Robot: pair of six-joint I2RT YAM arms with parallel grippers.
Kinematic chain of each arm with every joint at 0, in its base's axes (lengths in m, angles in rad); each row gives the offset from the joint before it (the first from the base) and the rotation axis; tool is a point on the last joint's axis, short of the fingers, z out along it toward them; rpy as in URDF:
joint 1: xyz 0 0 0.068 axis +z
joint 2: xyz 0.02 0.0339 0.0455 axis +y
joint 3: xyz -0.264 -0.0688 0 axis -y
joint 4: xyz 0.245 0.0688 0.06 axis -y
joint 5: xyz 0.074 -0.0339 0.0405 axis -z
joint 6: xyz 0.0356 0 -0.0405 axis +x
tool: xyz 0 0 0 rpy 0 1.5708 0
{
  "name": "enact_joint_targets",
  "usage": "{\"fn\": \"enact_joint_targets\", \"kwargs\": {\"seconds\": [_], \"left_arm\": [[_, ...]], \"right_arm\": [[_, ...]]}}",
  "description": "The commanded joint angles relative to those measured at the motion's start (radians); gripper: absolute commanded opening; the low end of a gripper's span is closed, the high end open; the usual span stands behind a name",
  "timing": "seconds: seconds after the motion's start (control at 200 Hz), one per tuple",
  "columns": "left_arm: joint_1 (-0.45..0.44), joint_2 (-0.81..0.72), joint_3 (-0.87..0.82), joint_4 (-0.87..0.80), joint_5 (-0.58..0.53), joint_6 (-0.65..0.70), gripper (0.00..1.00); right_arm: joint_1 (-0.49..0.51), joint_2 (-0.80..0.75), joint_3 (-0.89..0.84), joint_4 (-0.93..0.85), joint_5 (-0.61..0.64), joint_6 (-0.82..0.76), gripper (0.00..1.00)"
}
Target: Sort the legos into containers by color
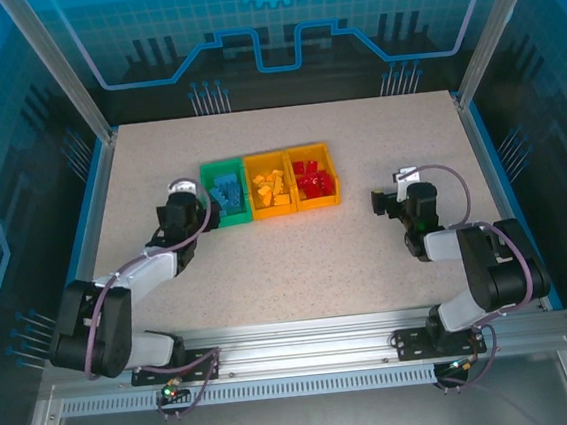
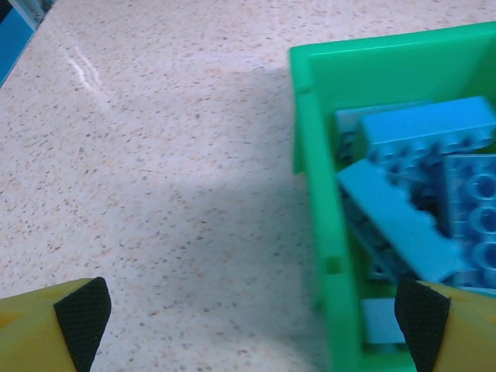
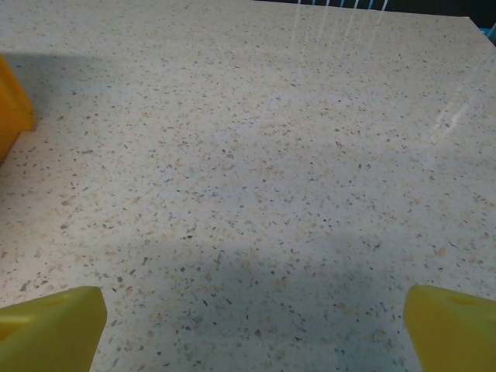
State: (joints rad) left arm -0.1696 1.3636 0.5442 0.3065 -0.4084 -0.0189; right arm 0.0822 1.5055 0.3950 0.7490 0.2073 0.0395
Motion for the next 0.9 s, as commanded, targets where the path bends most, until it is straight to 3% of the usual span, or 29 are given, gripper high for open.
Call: {"fn": "enact_joint_targets", "kwargs": {"seconds": [0.0, 0.14, 0.21, 0.265, 0.37, 0.895], "left_arm": [[0.069, 0.025, -0.098, 0.333, 0.1, 0.015, 0.99], [0.125, 0.095, -0.182, 0.565, 0.209, 0.015, 0.99], [0.141, 0.216, -0.232, 0.8, 0.216, 0.019, 0.99], [0.157, 0.161, -0.211, 0.64, 0.251, -0.008, 0.99], [0.162, 0.172, -0.16, 0.577, 0.266, -0.005, 0.99], [0.16, 0.177, -0.162, 0.592, 0.262, -0.001, 0.99]], "right_arm": [[-0.005, -0.004, 0.016, 0.041, -0.016, -0.013, 1.0], [-0.005, -0.004, 0.017, 0.039, -0.016, -0.013, 1.0], [-0.006, -0.004, 0.017, 0.038, -0.017, -0.013, 1.0], [-0.006, -0.004, 0.018, 0.037, -0.017, -0.012, 1.0], [-0.006, -0.004, 0.019, 0.036, -0.018, -0.014, 1.0], [0.001, -0.001, 0.025, 0.029, -0.034, -0.029, 1.0]]}}
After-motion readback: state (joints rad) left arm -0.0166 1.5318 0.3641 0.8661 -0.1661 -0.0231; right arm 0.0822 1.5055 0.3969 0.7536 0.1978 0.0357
